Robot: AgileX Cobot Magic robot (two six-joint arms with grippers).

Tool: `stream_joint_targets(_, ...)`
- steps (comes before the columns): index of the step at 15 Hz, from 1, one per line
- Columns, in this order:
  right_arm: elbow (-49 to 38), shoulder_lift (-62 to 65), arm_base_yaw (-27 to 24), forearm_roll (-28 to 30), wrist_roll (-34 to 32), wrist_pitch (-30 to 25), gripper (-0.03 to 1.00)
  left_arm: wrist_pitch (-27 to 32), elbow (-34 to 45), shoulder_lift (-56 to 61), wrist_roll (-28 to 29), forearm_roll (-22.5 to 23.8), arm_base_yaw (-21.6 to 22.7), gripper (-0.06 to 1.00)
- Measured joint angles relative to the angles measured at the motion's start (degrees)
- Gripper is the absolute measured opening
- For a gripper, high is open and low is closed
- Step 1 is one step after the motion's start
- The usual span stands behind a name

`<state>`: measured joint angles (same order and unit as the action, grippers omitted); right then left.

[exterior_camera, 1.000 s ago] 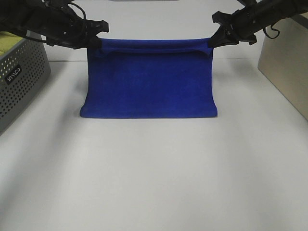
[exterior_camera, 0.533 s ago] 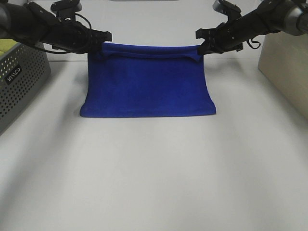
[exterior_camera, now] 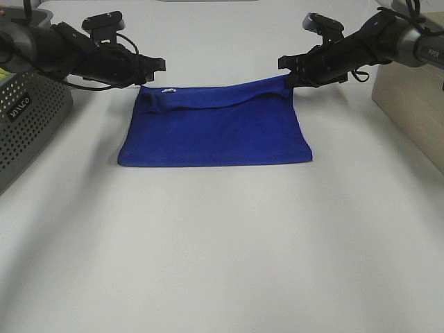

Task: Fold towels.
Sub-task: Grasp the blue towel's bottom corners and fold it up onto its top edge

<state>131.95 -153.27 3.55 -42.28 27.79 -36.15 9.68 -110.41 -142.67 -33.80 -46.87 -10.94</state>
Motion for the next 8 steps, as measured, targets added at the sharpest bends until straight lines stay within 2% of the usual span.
stream_joint_targets(1, 0.0, -0.06, 0.0, 0.0, 0.0, 0.0, 0.21, -0.63, -0.11, 0.0, 0.0, 0.0, 0.0, 0.47)
stream_joint_targets(2, 0.0, -0.06, 0.0, 0.06, 0.0, -0.34, 0.37, -0.97, -0.11, 0.0, 0.0, 0.06, 0.0, 0.57)
stream_joint_targets(3, 0.0, 0.74, -0.06, 1.66, 0.0, -3.38, 0.72, -1.66, -0.11, 0.46, 0.0, 1.15, 0.0, 0.69)
stream_joint_targets(4, 0.0, 1.72, -0.06, 3.44, 0.0, -6.02, 0.8, -0.46, -0.11, 1.09, 0.0, 2.35, 0.0, 0.71)
stream_joint_targets(5, 0.0, 3.09, -0.06, 5.44, -0.52, -9.63, 0.83, 2.01, -0.11, 1.95, 0.06, 3.67, 0.06, 0.71)
stream_joint_targets(6, 0.0, 4.76, -0.06, 7.96, -2.29, -13.69, 0.85, 5.44, -0.11, 2.64, 0.86, 5.1, 0.46, 0.72)
stream_joint_targets(8, 0.0, 7.51, -0.06, 14.15, -9.57, -22.69, 0.86, 15.18, -0.11, 3.09, 6.42, 8.37, 1.38, 0.72)
